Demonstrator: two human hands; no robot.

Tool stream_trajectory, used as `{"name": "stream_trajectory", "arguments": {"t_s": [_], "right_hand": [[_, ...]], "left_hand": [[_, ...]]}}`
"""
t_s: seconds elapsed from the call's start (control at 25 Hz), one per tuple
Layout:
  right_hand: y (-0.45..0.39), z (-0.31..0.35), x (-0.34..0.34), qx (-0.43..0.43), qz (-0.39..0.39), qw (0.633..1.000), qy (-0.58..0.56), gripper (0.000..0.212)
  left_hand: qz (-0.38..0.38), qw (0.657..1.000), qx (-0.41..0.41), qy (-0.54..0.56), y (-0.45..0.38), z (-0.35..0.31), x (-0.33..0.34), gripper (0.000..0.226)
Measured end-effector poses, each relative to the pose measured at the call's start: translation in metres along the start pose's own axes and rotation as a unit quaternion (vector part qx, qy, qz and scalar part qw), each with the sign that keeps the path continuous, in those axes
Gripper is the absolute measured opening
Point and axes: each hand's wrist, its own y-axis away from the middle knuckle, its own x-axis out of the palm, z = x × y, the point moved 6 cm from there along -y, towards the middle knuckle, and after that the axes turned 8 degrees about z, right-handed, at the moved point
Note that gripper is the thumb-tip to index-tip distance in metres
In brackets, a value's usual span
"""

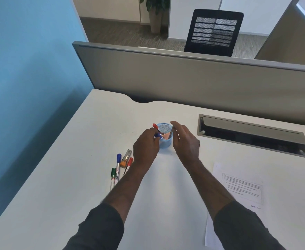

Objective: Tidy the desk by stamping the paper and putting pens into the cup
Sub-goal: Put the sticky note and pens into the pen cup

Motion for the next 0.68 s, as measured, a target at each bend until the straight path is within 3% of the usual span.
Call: {"name": "stream_trajectory", "arguments": {"t_s": [0.28,0.44,0.68], "right_hand": [[0.002,-0.008,0.014,0.002,0.033,0.999,-0.013,0.044],[0.006,-0.01,0.016,0.036,0.025,0.999,-0.032,0.05],[0.034,0.011,0.016,0.038,-0.057,0.994,-0.088,0.018]], "left_hand": [[0.003,1.0,0.01,0.018,0.001,0.004,0.004,0.029],[-0.045,0.998,0.0,0.048,0.007,0.023,-0.013,0.023],[-0.051,0.989,-0.114,0.076,0.028,0.104,-0.035,0.011]]}}
